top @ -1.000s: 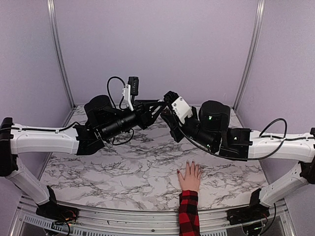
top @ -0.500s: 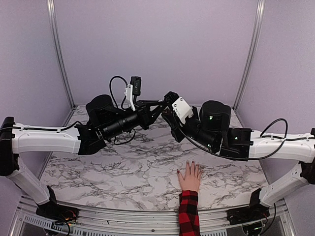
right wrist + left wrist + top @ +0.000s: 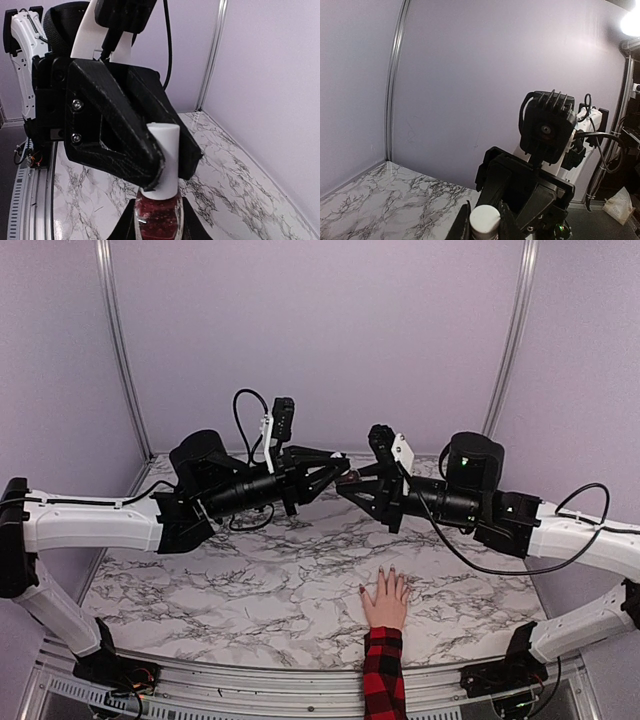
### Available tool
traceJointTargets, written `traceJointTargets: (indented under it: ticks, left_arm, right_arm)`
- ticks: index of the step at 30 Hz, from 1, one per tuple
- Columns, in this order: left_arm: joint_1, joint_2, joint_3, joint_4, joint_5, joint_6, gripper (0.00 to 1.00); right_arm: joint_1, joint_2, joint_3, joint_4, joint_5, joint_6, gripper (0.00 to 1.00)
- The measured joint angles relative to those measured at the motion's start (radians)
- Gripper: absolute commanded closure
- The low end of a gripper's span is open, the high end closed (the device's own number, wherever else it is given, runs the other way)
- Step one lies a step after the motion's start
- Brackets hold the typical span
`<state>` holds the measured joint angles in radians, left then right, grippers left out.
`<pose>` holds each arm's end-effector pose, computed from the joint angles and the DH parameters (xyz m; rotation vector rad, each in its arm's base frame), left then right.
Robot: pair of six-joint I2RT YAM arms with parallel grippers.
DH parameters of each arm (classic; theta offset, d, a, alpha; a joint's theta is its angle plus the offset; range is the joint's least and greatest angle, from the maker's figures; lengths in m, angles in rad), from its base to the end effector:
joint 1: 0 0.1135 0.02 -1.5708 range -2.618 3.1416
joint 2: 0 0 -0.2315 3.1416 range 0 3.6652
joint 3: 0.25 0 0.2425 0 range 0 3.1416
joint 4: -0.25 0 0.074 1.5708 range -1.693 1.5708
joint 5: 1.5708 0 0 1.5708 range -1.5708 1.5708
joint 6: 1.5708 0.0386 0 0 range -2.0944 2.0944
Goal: Paint the nails
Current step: Screw the nail polish bottle cap onto the nail polish bottle.
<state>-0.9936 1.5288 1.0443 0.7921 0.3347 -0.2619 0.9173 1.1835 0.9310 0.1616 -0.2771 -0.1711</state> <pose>0.1811 -0.3014 0.3219 0.7782 1.1553 -1.2752 0.1653 0.2333 0.3172 -1.0693 1.3474 0.7894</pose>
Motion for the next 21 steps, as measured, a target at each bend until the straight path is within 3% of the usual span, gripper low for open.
traceJointTargets:
  ticks: [21]
  left_arm:
    - [-0.002, -0.01, 0.006, 0.072, 0.524, 0.112, 1.0]
  right_arm:
    - [-0.032, 0.02, 0.024, -0.003, -0.654, 0.114, 1.0]
